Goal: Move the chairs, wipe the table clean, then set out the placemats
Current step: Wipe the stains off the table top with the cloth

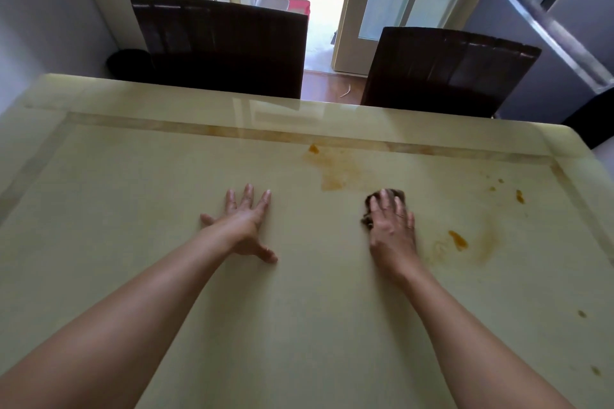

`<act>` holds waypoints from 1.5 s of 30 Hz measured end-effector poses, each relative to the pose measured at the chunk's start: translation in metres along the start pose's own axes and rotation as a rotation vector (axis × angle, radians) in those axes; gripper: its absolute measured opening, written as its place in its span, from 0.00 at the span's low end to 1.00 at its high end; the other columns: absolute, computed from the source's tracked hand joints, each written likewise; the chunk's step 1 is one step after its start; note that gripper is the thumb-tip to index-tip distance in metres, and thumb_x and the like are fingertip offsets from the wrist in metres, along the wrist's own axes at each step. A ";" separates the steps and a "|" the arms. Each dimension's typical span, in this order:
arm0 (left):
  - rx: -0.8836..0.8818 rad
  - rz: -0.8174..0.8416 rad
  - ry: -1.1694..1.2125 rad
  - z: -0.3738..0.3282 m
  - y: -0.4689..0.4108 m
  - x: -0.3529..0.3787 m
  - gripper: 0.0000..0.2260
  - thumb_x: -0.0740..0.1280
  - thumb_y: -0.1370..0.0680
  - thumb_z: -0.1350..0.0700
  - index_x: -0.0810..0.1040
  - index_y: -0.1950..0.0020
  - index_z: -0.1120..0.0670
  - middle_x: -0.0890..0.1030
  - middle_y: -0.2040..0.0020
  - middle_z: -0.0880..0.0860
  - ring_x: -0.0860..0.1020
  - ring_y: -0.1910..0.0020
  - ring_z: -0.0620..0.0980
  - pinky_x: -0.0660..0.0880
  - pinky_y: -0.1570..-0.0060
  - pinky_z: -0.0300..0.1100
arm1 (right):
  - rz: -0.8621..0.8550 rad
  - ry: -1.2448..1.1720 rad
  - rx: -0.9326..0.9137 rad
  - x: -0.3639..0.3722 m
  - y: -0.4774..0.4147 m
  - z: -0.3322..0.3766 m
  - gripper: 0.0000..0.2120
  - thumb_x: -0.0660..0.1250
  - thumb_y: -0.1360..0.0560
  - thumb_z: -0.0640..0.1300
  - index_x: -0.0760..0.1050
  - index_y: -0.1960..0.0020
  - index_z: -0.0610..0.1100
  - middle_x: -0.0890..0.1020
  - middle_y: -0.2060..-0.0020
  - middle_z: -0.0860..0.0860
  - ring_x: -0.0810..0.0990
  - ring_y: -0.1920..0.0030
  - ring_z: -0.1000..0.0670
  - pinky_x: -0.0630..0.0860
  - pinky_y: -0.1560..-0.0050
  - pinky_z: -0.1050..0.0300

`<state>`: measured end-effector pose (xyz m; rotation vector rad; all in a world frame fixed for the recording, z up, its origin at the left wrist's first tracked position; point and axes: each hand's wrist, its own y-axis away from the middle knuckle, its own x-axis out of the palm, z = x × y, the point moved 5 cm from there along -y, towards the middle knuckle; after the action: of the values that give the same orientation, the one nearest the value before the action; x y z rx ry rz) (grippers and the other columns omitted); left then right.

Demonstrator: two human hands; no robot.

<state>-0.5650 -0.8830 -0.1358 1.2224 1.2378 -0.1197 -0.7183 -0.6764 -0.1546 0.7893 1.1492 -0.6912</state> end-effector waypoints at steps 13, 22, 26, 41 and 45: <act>-0.002 0.011 0.009 0.002 -0.008 0.005 0.57 0.75 0.37 0.39 0.34 0.25 0.41 0.29 0.25 0.48 0.31 0.26 0.58 0.49 0.36 0.75 | 0.102 -0.044 -0.425 0.024 -0.027 0.140 0.31 0.53 0.22 0.37 0.47 0.22 0.46 0.43 0.22 0.50 0.37 0.23 0.47 0.34 0.27 0.53; 0.002 0.024 0.033 0.002 -0.007 0.004 0.57 0.75 0.35 0.41 0.33 0.25 0.42 0.28 0.26 0.48 0.30 0.26 0.57 0.47 0.35 0.74 | 0.022 -0.034 -0.190 -0.001 -0.067 0.070 0.32 0.51 0.23 0.34 0.48 0.22 0.47 0.44 0.22 0.50 0.40 0.23 0.47 0.38 0.26 0.49; -0.001 0.027 0.021 0.003 -0.007 0.003 0.57 0.75 0.36 0.40 0.33 0.25 0.42 0.28 0.25 0.48 0.30 0.26 0.57 0.47 0.35 0.74 | 0.002 -0.034 -0.034 -0.007 -0.064 0.027 0.30 0.50 0.22 0.35 0.47 0.22 0.45 0.43 0.22 0.49 0.39 0.23 0.46 0.36 0.26 0.48; -0.023 0.029 0.039 -0.016 -0.056 -0.040 0.57 0.75 0.35 0.40 0.32 0.25 0.43 0.27 0.26 0.49 0.31 0.26 0.60 0.47 0.36 0.76 | -0.021 -0.023 -0.031 -0.002 -0.069 0.026 0.30 0.50 0.21 0.38 0.46 0.22 0.46 0.43 0.22 0.50 0.39 0.23 0.47 0.36 0.26 0.48; -0.026 0.007 0.045 -0.015 -0.058 -0.038 0.57 0.75 0.36 0.40 0.33 0.25 0.43 0.28 0.25 0.49 0.31 0.26 0.59 0.48 0.37 0.76 | 0.031 0.023 -0.208 0.001 -0.074 0.064 0.33 0.54 0.24 0.36 0.48 0.22 0.46 0.44 0.22 0.50 0.39 0.23 0.46 0.37 0.26 0.47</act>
<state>-0.6277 -0.9156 -0.1409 1.2119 1.2704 -0.0711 -0.7451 -0.7709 -0.1554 0.6391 1.2059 -0.5283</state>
